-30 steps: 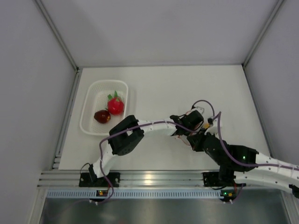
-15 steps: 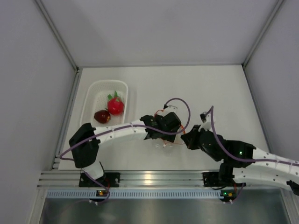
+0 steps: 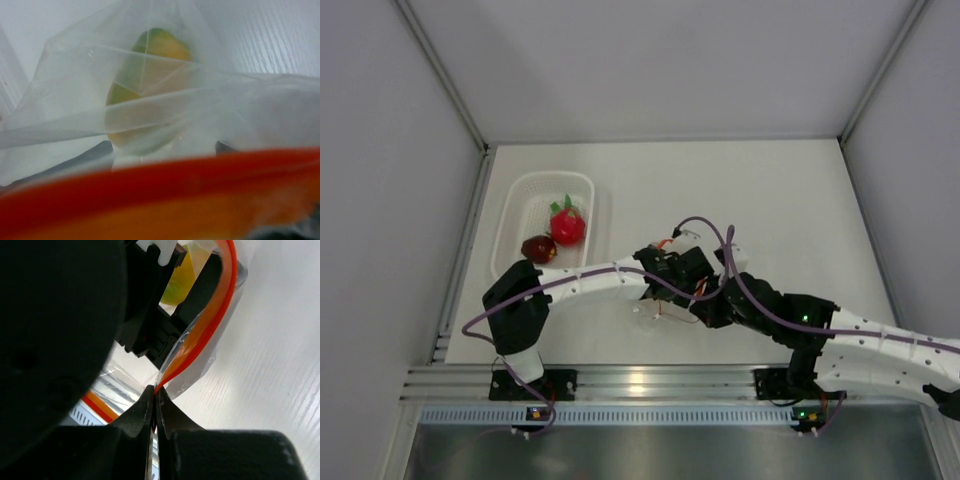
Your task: Open the zip-top bag and remove the fake food
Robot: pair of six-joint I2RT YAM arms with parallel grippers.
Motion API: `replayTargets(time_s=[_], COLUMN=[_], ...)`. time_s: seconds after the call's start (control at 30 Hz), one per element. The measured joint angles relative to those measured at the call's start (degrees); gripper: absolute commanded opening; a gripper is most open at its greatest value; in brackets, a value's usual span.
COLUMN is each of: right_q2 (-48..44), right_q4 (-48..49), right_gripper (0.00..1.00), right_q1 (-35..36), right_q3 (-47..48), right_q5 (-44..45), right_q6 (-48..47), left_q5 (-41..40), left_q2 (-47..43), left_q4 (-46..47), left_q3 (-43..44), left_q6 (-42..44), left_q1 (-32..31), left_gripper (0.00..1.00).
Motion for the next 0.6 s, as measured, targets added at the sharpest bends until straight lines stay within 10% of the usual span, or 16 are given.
replayTargets(time_s=[0.6], right_q2=[-2.60], right_q4=[-2.99], right_gripper=[0.00], right_q1=[-1.86], right_q3=[-2.29], right_q5=[0.28], right_q6=[0.04], left_q5=[-6.80], left_q2=[9.73], left_q4=[16.68], left_q3=[0.85], left_q6=[6.99], left_q1=[1.44], left_gripper=[0.86])
